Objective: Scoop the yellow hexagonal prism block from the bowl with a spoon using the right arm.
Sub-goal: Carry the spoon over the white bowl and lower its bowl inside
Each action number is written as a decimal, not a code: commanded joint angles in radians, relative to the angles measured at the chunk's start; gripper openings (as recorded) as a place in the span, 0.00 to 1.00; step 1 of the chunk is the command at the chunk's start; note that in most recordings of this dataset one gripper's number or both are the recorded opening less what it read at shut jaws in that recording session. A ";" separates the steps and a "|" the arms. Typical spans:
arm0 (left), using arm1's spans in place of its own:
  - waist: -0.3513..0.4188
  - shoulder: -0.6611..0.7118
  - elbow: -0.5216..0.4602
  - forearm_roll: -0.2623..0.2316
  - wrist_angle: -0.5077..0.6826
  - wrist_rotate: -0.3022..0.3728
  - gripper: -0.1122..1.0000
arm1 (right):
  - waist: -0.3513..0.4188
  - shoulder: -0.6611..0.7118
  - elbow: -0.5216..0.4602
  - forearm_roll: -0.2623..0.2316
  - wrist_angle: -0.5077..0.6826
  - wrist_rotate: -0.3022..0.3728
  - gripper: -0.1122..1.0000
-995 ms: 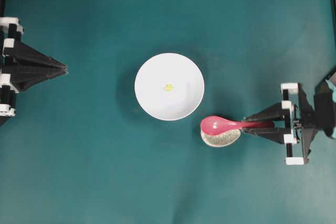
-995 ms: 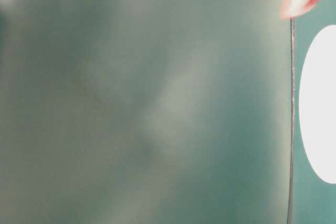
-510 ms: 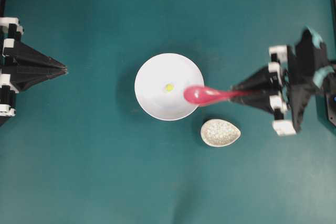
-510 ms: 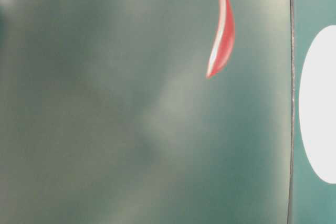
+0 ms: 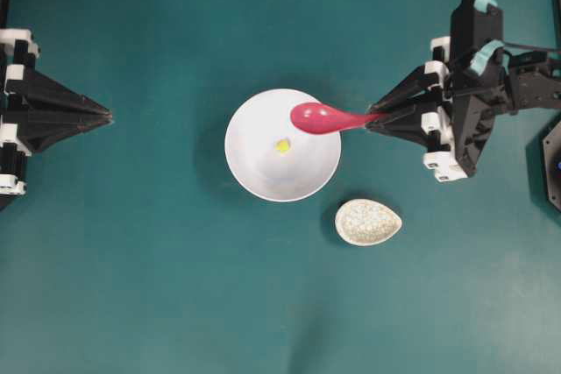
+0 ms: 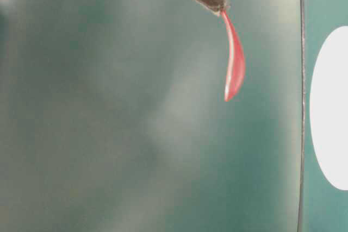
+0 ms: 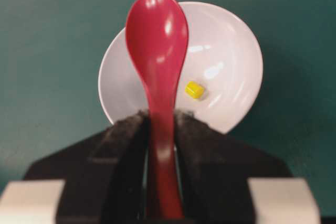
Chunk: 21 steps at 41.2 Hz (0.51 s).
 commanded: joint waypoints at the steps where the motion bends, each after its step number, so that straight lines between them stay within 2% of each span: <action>1: 0.000 0.008 -0.028 0.002 0.003 0.003 0.19 | -0.003 0.002 -0.037 -0.003 0.002 -0.002 0.31; 13: 0.000 0.008 -0.028 0.002 0.026 -0.003 0.19 | -0.003 0.009 -0.041 -0.006 0.011 0.006 0.31; 21: 0.000 0.008 -0.028 0.002 0.049 -0.003 0.19 | -0.021 0.044 -0.064 -0.006 0.089 0.046 0.31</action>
